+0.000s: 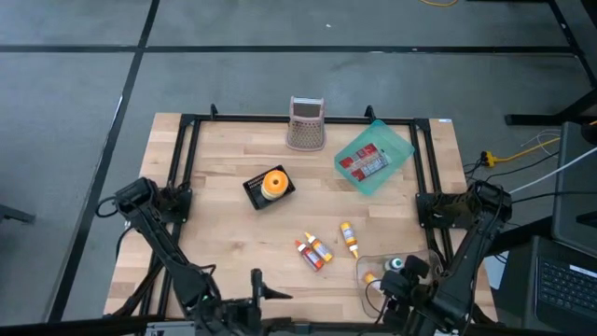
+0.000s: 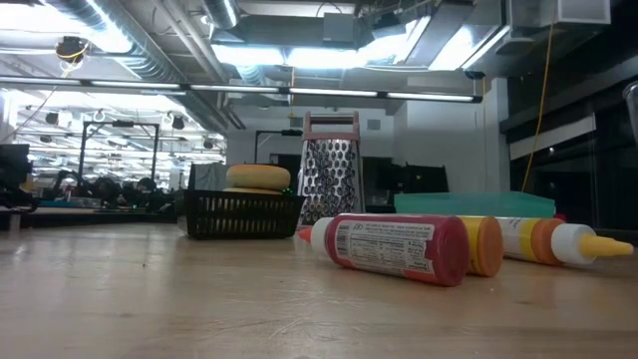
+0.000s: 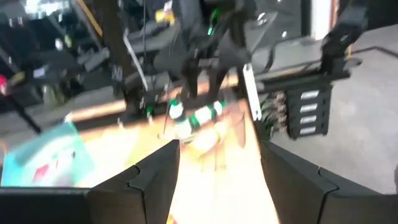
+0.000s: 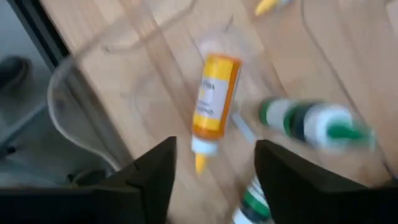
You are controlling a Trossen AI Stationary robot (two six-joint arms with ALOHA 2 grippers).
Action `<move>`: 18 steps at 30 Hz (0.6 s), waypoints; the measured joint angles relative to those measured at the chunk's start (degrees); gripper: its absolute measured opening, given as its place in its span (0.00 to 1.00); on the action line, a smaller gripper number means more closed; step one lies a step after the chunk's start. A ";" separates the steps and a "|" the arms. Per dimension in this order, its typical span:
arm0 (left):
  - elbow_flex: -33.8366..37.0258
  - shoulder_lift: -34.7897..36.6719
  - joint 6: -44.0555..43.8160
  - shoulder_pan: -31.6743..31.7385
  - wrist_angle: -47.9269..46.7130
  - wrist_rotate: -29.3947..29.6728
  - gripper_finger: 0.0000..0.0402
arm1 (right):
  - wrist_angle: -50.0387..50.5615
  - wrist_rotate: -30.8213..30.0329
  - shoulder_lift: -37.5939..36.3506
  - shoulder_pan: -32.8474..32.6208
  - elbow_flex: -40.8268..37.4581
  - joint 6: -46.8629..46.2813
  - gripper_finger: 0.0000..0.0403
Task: Pick & Place Food Item
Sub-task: Put the orange food coloring bottle into the transparent bin
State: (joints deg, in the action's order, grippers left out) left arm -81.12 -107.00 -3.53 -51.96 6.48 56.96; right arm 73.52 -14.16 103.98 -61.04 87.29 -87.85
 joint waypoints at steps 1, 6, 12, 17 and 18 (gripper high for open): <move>0.00 0.00 -2.31 0.43 -2.07 -0.09 0.55 | -0.37 -1.28 0.00 0.15 0.00 0.01 0.55; 0.00 0.00 -11.97 2.72 -11.18 -0.65 0.55 | -1.78 -6.72 0.00 0.90 0.00 -0.02 0.63; -0.02 -0.10 -24.36 6.87 -25.50 -6.21 0.55 | -3.38 -16.64 0.00 1.25 0.00 -0.04 0.64; -0.02 -2.58 -24.79 12.03 -29.27 -18.49 0.55 | -6.56 -27.10 0.00 2.24 0.00 1.88 0.64; -0.02 -3.01 -23.93 13.24 -29.39 -22.79 0.55 | -7.41 -29.50 0.00 2.55 0.00 2.67 0.64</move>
State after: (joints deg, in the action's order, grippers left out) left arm -81.14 -110.01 -27.45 -38.72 -22.91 34.17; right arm 66.11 -43.67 103.98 -58.49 87.29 -85.19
